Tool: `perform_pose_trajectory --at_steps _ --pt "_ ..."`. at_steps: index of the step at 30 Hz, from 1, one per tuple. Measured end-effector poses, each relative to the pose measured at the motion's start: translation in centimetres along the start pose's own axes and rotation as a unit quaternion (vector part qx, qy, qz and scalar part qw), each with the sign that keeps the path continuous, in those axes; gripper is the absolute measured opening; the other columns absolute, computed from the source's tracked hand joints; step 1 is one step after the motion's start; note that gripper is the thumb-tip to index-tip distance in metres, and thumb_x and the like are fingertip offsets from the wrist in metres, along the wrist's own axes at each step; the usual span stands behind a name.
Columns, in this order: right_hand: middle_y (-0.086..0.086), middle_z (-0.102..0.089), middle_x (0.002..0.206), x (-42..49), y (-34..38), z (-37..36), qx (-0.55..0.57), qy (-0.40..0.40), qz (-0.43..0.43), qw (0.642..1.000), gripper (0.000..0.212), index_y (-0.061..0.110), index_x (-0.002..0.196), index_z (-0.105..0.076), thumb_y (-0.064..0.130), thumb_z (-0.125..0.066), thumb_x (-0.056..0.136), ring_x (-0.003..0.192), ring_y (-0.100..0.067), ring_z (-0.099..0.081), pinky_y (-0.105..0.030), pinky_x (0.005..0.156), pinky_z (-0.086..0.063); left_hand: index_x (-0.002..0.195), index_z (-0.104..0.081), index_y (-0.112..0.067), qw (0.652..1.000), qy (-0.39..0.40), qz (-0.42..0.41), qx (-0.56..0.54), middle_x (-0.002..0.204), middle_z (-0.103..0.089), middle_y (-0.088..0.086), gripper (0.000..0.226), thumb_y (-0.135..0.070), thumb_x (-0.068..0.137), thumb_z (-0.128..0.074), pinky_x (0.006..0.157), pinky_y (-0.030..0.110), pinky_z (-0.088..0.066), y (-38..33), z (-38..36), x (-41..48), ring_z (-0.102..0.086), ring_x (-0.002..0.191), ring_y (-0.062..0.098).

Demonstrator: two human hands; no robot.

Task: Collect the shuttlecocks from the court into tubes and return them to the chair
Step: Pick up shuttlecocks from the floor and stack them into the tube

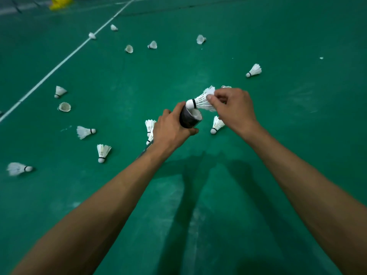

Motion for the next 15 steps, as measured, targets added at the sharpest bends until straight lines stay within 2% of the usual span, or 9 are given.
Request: perform_pose_trajectory --at_steps 2,4,8,9,11,13,15 --pt "0.003 -0.070 0.071 -0.1 0.4 1.1 -0.081 -0.024 0.011 0.996 0.031 0.020 0.080 -0.074 0.046 -0.062 0.094 0.070 -0.020 -0.064 -0.031 0.063 -0.045 0.142 -0.041 -0.049 1.000 0.000 0.005 -0.012 0.115 -0.060 0.008 0.090 -0.062 0.065 -0.085 0.091 0.042 -0.052 -0.1 0.2 0.3 -0.062 0.106 0.035" --pt "0.001 -0.073 0.075 -0.1 0.6 1.7 -0.063 -0.020 0.028 0.997 0.030 0.020 0.081 -0.076 0.044 -0.063 0.092 0.074 -0.020 -0.067 -0.031 0.067 -0.047 0.141 -0.042 -0.049 1.000 0.008 -0.004 -0.023 0.115 -0.061 0.008 0.089 -0.062 0.064 -0.085 0.092 0.042 -0.053 -0.6 0.1 0.6 -0.063 0.107 0.035" --pt "0.001 -0.078 0.085 -0.1 1.5 1.3 -0.093 0.009 0.055 0.994 0.031 0.023 0.089 -0.079 0.046 -0.058 0.091 0.084 -0.023 -0.071 -0.041 0.085 -0.049 0.140 -0.042 -0.050 0.997 0.032 -0.044 -0.048 0.115 -0.060 0.007 0.088 -0.059 0.064 -0.086 0.091 0.041 -0.052 -3.1 -0.7 1.1 -0.062 0.107 0.035" --pt "0.000 -0.077 0.083 -0.1 1.7 0.7 -0.117 0.027 0.051 0.992 0.033 0.024 0.089 -0.078 0.047 -0.055 0.092 0.084 -0.026 -0.070 -0.041 0.086 -0.048 0.140 -0.042 -0.049 0.996 0.033 -0.054 -0.057 0.115 -0.060 0.007 0.087 -0.059 0.065 -0.085 0.090 0.040 -0.052 -3.8 -0.7 1.4 -0.063 0.107 0.035" --pt "-0.002 -0.068 0.073 -0.1 1.1 -1.2 -0.136 0.102 0.008 0.985 0.037 0.021 0.081 -0.070 0.044 -0.048 0.100 0.075 -0.028 -0.063 -0.036 0.074 -0.042 0.140 -0.042 -0.049 0.994 0.034 -0.069 -0.081 0.115 -0.061 0.007 0.086 -0.058 0.066 -0.085 0.089 0.040 -0.052 -4.9 -0.6 2.1 -0.063 0.106 0.035" --pt "0.002 -0.062 0.072 -0.5 -0.2 -2.3 -0.025 0.163 -0.086 0.982 0.047 0.019 0.074 -0.063 0.044 -0.041 0.107 0.073 -0.020 -0.058 -0.033 0.068 -0.039 0.140 -0.042 -0.048 0.991 0.038 -0.084 -0.092 0.114 -0.060 0.008 0.085 -0.056 0.066 -0.085 0.089 0.041 -0.052 -5.4 -0.7 2.8 -0.063 0.105 0.036" --pt "0.003 -0.073 0.090 -0.7 -1.0 -2.1 0.132 0.136 -0.152 0.970 0.047 0.019 0.086 -0.074 0.042 -0.039 0.109 0.088 -0.012 -0.067 -0.022 0.079 -0.048 0.140 -0.042 -0.048 0.990 0.049 -0.101 -0.089 0.112 -0.059 0.008 0.087 -0.056 0.066 -0.086 0.089 0.041 -0.052 -5.4 -1.1 3.3 -0.063 0.104 0.036"
Point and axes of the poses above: each hand's wrist, its own x-axis towards the middle knuckle, its own z-axis out of the back of the hand, y = z × x, the point moved 9 cm from there along x, towards the middle knuckle
